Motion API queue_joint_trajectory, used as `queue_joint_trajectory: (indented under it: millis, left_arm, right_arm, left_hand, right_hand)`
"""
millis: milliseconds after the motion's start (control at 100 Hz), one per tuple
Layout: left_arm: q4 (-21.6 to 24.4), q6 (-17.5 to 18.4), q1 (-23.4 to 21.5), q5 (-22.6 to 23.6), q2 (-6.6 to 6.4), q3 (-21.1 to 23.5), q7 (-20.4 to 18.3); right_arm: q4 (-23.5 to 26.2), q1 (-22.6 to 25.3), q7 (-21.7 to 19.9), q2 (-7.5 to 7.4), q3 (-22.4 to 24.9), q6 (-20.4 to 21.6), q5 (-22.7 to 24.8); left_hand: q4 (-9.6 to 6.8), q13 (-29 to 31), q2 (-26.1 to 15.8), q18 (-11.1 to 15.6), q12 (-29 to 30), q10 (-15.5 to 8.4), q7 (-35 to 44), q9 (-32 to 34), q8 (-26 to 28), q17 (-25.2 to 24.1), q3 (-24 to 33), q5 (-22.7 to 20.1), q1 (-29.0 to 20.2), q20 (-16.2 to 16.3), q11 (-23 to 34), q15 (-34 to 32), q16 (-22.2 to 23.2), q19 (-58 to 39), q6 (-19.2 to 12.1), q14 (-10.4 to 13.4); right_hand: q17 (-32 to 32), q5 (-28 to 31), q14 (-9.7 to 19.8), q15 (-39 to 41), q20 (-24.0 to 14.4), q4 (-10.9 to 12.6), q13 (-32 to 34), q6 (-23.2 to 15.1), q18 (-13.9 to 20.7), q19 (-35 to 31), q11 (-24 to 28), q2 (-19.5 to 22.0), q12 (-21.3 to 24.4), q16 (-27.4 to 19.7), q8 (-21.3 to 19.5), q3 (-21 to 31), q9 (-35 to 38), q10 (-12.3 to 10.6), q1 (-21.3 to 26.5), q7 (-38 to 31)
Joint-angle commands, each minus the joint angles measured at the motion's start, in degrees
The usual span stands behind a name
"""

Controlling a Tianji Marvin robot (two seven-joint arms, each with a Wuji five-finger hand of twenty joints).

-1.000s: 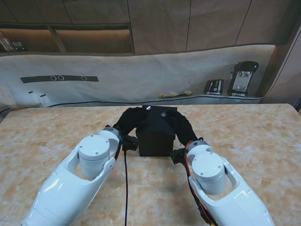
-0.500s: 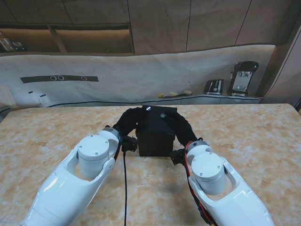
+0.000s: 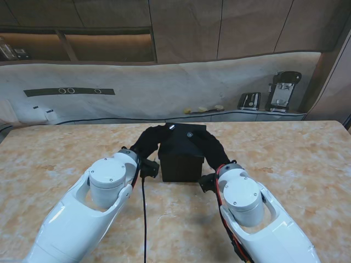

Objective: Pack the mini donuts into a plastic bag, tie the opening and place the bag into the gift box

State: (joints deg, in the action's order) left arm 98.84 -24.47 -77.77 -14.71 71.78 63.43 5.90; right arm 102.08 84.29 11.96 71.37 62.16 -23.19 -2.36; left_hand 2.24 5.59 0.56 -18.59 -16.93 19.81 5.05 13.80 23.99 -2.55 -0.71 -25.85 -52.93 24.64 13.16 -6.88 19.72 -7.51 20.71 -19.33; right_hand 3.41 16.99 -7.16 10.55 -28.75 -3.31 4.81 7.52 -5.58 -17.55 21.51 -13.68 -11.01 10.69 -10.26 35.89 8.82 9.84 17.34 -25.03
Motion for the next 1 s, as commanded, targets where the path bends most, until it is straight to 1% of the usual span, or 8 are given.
queue_joint_trajectory:
  millis: [0,460,540,640,690,750,820,990]
  left_arm:
    - [0.48,-0.27,-0.34,0.24,0.04,0.05,-0.96]
    - [0.52,0.12,-1.07,2.38,-0.53,1.05,-1.72]
    - [0.61,0.27,-1.26,2.62,-0.65,1.27,-1.92]
    - [0.72,0.46,-1.49,2.64,-0.74,1.53,-2.06]
    - [0.71,0.70,-1.57,2.72,-0.80,1.63,-2.18]
    - [0.73,0.94,-1.68,2.83,-0.81,1.72,-2.08]
    - [0.69,1.24,-1.76,3.23,-0.90,1.80,-2.16]
    - [0.68,1.32,-1.91,3.70,-1.03,2.01,-2.37]
  right_arm:
    - [0.46,0.44,-0.96,0.42,-0.17,-0.25,0.06]
    - [0.68,0.94,-0.84,0.26,0.31,-0.16,1.16]
    - [0.66,1.01,-0.93,0.21,0.50,-0.38,1.38]
    - [0.57,1.10,-0.81,0.18,0.68,-0.26,1.74]
    - [0.55,1.15,-0.72,0.16,0.75,-0.02,1.95]
    - [0.68,1.34,-0.40,0.16,0.81,0.49,2.24]
    - [0.62,1.39,-0.48,-0.02,0.87,1.19,3.17]
    - [0.74,1.40,-0.63,-0.02,1.07,1.00,2.90]
  left_hand:
    - [-0.73,1.61,-1.36,0.63,0.50,-0.29,0.52,-1.88,0.71,-0.67,-0.86,0.84,1.34,1.45,-0.60,-2.34,0.93,0.77,-1.90,1.49]
    - [-0.69,0.98,-0.93,0.91,0.44,-0.71,1.00,-2.73,1.12,-1.56,-0.89,1.33,1.55,2.31,-0.73,-1.66,0.93,1.21,-2.38,2.02]
    - [-0.68,1.12,-0.88,0.83,0.43,-0.75,1.14,-2.58,1.17,-1.55,-0.93,1.40,1.71,2.43,-0.70,-1.64,0.95,1.23,-2.42,2.02]
    - [-0.67,1.12,-0.76,0.91,0.46,-0.97,1.34,-2.50,1.23,-1.69,-0.99,1.49,1.96,2.53,-0.80,-1.51,0.93,1.33,-2.62,2.09]
    - [-0.67,1.24,-0.52,0.79,0.46,-0.57,1.55,-2.30,1.29,-1.62,-1.04,1.46,2.17,2.60,-0.82,-1.50,0.93,1.34,-2.87,1.92]
    - [-0.68,1.50,-0.27,0.66,0.51,-0.40,2.01,-2.10,1.43,-1.52,-1.05,1.33,2.41,2.67,-0.93,-1.52,0.95,1.35,-4.07,1.73]
    - [-0.67,1.52,-0.01,0.58,0.60,-0.29,2.50,-1.98,1.58,-1.49,-1.10,1.63,2.73,2.71,-1.08,-1.46,0.94,1.39,-4.47,1.72]
    - [-0.74,1.13,0.22,0.79,0.73,-0.77,4.41,-2.40,1.89,-1.88,-0.89,2.59,2.99,2.83,-1.47,-1.13,0.81,1.61,-4.70,2.21]
  right_hand:
    - [0.92,0.77,4.92,1.77,-1.11,-0.89,1.76,-2.02,1.10,-0.24,0.95,0.33,-1.50,-0.27,-0.61,-1.17,1.13,-1.31,0.30,-0.32]
    - [1.72,1.41,5.30,2.19,-2.33,-0.81,1.96,-1.81,1.20,-0.07,1.45,0.46,-1.73,0.17,-0.72,-1.43,1.14,-1.22,0.84,-0.51]
    - [1.87,1.42,5.25,2.16,-2.50,-0.82,1.88,-1.86,1.15,-0.04,1.50,0.48,-1.75,0.19,-0.72,-1.50,1.16,-1.41,0.79,-0.50]
    - [1.76,2.35,5.17,2.19,-2.78,-0.78,1.91,-2.11,1.04,-0.06,2.43,0.36,-2.18,0.25,-0.80,-1.43,1.47,-2.44,0.91,-0.75]
    - [1.56,2.14,5.05,2.26,-2.91,-0.76,1.95,-2.35,1.01,-0.10,2.79,0.29,-2.35,0.29,-0.75,-1.35,1.43,-2.62,0.91,-0.63]
    - [1.26,1.45,4.95,2.46,-3.07,-0.73,2.08,-3.47,0.89,-0.13,3.32,0.14,-2.58,0.39,-0.72,-1.11,1.53,-2.93,0.93,-0.55]
    - [1.06,1.82,4.84,2.74,-3.17,-0.70,2.11,-3.35,0.57,-0.11,3.68,0.25,-2.74,0.50,-0.89,-1.02,1.47,-2.95,0.81,-1.05]
    - [1.25,1.24,5.11,2.61,-3.30,-0.71,1.87,-3.53,0.85,0.16,3.53,0.20,-2.63,0.36,-0.90,-1.03,1.15,-2.95,0.71,-1.37]
